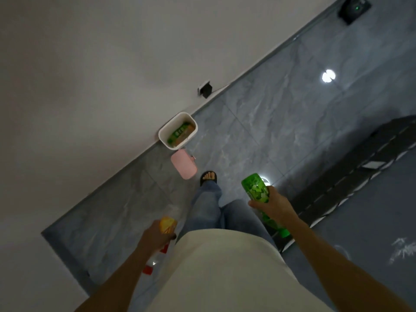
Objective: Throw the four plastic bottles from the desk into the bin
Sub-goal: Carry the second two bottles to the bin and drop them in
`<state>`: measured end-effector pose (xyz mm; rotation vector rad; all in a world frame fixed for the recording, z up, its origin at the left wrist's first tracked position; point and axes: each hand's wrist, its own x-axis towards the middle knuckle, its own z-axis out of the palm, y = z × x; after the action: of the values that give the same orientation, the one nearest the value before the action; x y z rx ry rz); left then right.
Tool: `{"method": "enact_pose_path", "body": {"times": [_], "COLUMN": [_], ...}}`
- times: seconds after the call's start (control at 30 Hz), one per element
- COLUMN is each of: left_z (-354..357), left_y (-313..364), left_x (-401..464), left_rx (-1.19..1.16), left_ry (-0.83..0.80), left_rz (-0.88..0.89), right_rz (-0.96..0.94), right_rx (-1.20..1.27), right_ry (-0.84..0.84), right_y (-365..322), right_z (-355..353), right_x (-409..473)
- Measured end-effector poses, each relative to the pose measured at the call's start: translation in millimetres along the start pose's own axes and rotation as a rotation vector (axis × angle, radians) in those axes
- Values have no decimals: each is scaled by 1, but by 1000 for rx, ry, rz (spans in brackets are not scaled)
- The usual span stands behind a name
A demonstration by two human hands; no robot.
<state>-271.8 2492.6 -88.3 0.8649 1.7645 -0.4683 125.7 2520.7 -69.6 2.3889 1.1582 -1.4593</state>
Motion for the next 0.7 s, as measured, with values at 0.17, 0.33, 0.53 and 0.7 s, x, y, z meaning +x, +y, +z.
{"method": "enact_pose_path", "body": {"times": [0.17,0.33,0.53,0.7], "left_z": [-23,-36,-14,22], "left_y": [73,138,166,166], "left_x": [18,29,37,55], "left_rx": [-115,-232,-380,-477], "left_ry": [56,124,141,160], "left_rz": [72,221,140,33], "right_rz": [11,13,-22,-100], "right_rx": [-103,-184,-312,-418], "right_ry": [-38,-100,-177,-215], "right_y": [-3,-2,-12,-56], "right_z": [-32,-70,-117,-144], "right_x": [27,61,112,162]}}
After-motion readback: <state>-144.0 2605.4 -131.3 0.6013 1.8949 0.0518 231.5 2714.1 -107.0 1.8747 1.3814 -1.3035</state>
